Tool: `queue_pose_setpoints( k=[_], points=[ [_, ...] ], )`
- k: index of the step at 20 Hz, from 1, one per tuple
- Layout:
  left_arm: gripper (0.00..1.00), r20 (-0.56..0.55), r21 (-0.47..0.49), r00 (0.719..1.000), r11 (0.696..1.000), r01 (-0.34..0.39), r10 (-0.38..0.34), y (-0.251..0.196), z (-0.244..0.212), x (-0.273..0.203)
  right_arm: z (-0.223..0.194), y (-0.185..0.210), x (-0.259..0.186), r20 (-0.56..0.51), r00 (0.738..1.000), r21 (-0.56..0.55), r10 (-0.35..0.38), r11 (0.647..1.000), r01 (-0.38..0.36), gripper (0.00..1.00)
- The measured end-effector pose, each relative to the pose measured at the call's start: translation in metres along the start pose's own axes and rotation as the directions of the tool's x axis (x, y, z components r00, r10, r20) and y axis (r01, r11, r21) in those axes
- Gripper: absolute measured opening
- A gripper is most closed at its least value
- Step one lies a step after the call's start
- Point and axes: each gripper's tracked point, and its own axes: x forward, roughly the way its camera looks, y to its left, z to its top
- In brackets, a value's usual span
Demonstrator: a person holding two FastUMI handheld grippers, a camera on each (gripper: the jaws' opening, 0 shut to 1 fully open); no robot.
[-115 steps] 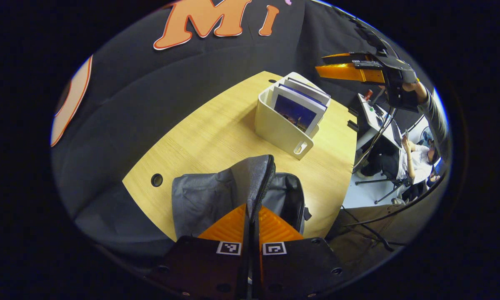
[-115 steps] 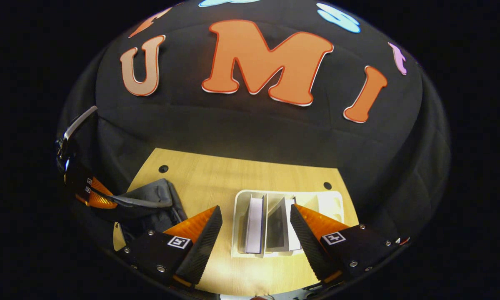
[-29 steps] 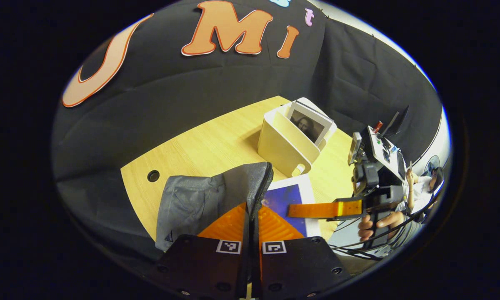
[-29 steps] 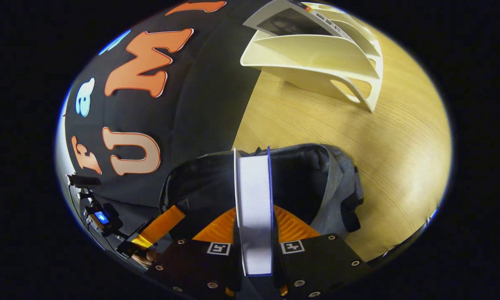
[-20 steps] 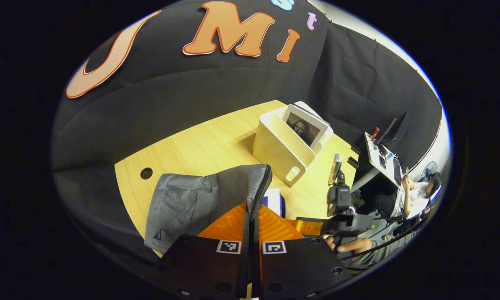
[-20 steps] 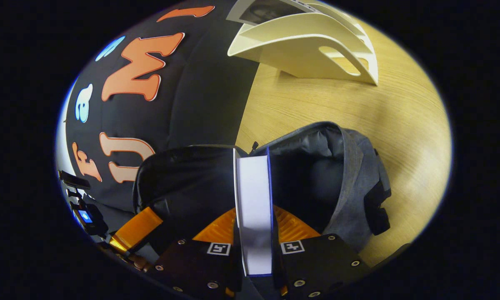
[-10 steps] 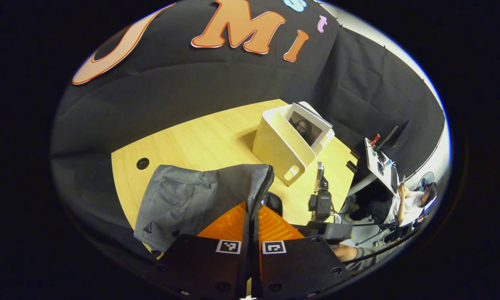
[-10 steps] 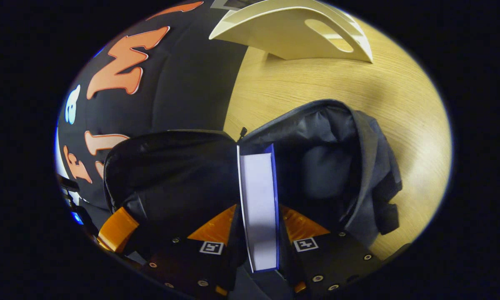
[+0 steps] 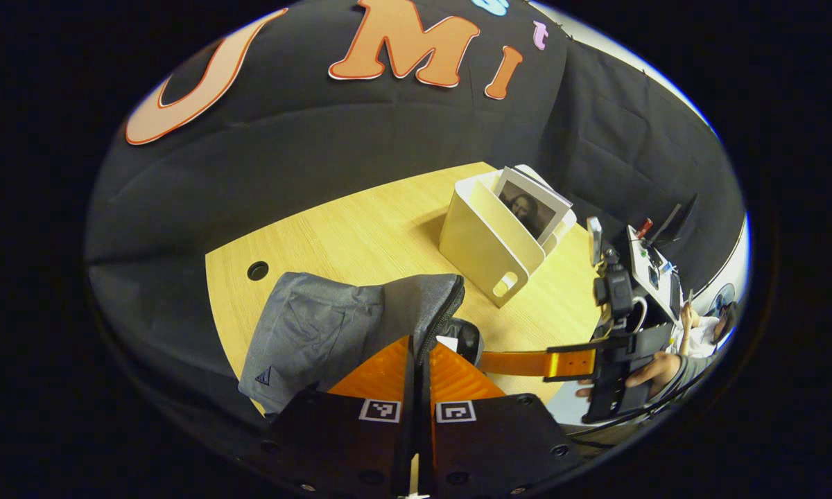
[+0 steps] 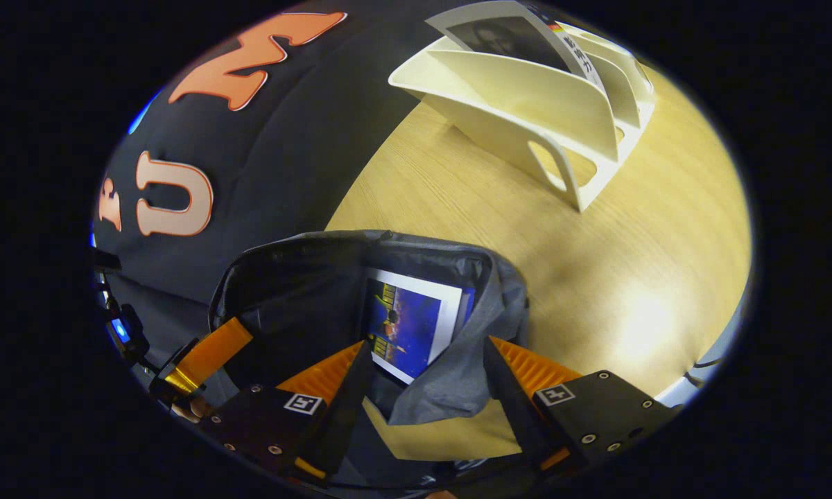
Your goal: Open the schoolbag, grab two books from the bookshelf and put them into the schoolbag.
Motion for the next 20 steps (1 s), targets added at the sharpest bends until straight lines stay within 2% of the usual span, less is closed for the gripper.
queue_pose_setpoints(
  k=[6, 12, 17, 20],
  points=[
    [0.05, -0.025, 0.021, 0.999, 0.999, -0.039, 0.040, -0.007, -0.007, 0.008, 0.039, -0.051, -0.052, -0.027, 0.993, -0.164, -0.115, 0.980, 0.109, 0.98],
    [0.05, -0.051, -0.008, 0.997, 0.998, -0.063, 0.062, -0.016, -0.017, 0.021, 0.097, -0.087, -0.102, -0.043, 0.972, -0.345, -0.231, 0.916, 0.202, 0.99],
    [0.05, -0.079, -0.008, 0.994, 0.997, -0.078, 0.077, -0.022, -0.024, 0.031, 0.152, -0.093, -0.131, -0.032, 0.951, -0.462, -0.307, 0.849, 0.258, 0.99],
    [0.05, -0.099, -0.008, 0.992, 0.996, -0.083, 0.082, -0.023, -0.030, 0.036, 0.192, -0.084, -0.145, -0.022, 0.948, -0.497, -0.318, 0.826, 0.265, 0.99]
  ],
)
